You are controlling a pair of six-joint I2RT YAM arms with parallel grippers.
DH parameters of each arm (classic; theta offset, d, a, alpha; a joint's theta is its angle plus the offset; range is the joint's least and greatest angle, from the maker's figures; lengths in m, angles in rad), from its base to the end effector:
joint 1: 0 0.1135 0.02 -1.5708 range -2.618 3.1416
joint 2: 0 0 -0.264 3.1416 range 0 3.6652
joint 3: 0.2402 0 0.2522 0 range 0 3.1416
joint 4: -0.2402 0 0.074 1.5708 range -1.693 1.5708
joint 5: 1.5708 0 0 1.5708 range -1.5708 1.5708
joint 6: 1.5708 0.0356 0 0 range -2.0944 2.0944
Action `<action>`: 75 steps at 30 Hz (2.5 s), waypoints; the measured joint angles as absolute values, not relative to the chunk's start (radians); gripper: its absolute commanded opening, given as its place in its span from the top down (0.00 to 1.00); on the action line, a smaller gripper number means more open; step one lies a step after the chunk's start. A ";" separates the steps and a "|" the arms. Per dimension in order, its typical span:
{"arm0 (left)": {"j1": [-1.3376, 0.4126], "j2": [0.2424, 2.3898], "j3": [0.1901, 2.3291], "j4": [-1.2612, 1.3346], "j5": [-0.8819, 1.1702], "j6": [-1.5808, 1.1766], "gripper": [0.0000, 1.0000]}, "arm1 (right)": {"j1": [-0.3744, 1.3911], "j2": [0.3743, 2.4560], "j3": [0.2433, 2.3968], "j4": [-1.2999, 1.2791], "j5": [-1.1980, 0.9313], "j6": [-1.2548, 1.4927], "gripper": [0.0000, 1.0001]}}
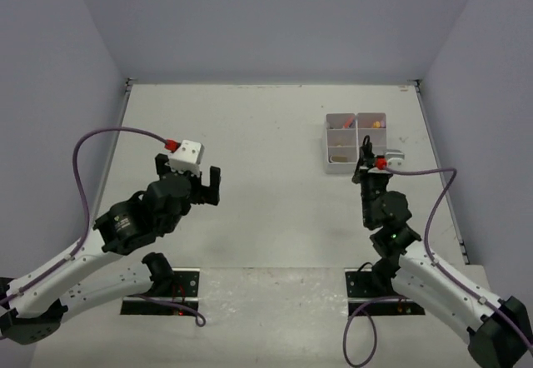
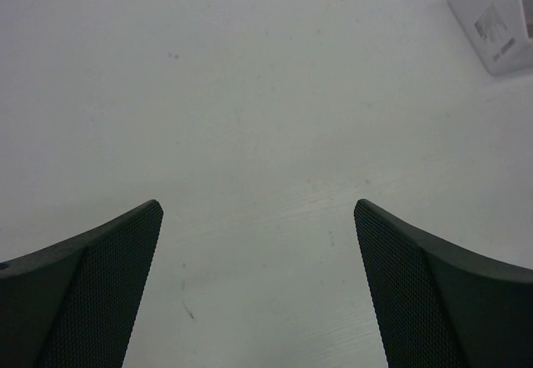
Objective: Sort the stationery into containers
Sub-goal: Place the scissors in the storage box.
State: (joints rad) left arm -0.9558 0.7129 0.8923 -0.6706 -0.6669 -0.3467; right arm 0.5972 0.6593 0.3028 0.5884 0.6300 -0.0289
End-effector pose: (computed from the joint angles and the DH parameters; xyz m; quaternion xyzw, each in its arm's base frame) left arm 0.0991 -0.1021 0.3408 0.0826 0.8237 -0.0711 0.5565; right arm 0.1456 0.0737 0.2696 0.0494 0.6362 0.0245 0.7696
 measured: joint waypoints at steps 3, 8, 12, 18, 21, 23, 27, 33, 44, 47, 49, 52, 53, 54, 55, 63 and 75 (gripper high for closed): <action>-0.956 0.691 0.831 -0.671 -0.635 -0.355 0.00 | 0.497 0.657 0.302 0.567 0.691 0.094 1.00; -0.956 0.654 0.789 -0.640 -0.598 -0.369 0.00 | 0.350 0.772 0.317 0.554 0.734 0.280 1.00; -0.956 0.655 0.759 -0.626 -0.564 -0.377 0.00 | 0.304 0.996 0.415 0.530 0.830 0.365 1.00; -0.956 0.667 0.745 -0.610 -0.530 -0.376 0.00 | 0.285 1.197 0.552 0.510 0.922 0.437 1.00; -0.956 0.668 0.741 -0.601 -0.515 -0.375 0.00 | 0.277 1.267 0.627 0.441 0.960 0.509 1.00; -0.956 0.670 0.739 -0.593 -0.504 -0.375 0.00 | 0.271 1.330 0.696 0.370 0.980 0.567 1.00; -0.956 0.675 0.738 -0.586 -0.485 -0.374 0.00 | 0.267 1.410 0.808 0.211 1.003 0.677 1.00; -0.956 0.674 0.738 -0.584 -0.467 -0.374 0.00 | 0.267 1.452 0.923 -0.044 1.024 0.852 1.00; -0.956 0.667 0.738 -0.564 -0.437 -0.371 0.00 | 0.267 1.502 1.006 -0.306 1.087 0.995 1.00; -0.956 0.667 0.738 -0.563 -0.430 -0.371 0.00 | 0.266 1.541 1.049 -0.328 1.108 0.995 1.00; -0.956 0.667 0.738 -0.562 -0.425 -0.370 0.00 | 0.263 1.571 1.072 -0.336 1.120 0.996 1.00; -0.956 0.666 0.738 -0.562 -0.421 -0.370 0.00 | 0.255 1.616 1.093 -0.361 1.137 1.013 1.00; -0.956 0.666 0.738 -0.562 -0.420 -0.370 0.00 | 0.253 1.624 1.093 -0.372 1.138 1.022 1.00; -0.956 0.666 0.738 -0.562 -0.419 -0.370 0.00 | 0.251 1.632 1.093 -0.384 1.139 1.030 1.00; -0.956 0.666 0.738 -0.562 -0.417 -0.370 0.00 | 0.249 1.638 1.093 -0.393 1.140 1.036 1.00; -0.956 0.665 0.737 -0.561 -0.413 -0.359 0.00 | 0.230 1.688 1.100 -0.406 1.140 1.068 1.00; -0.956 0.671 0.722 -0.540 -0.396 -0.355 0.00 | 0.227 1.716 1.132 -0.413 1.138 1.066 0.97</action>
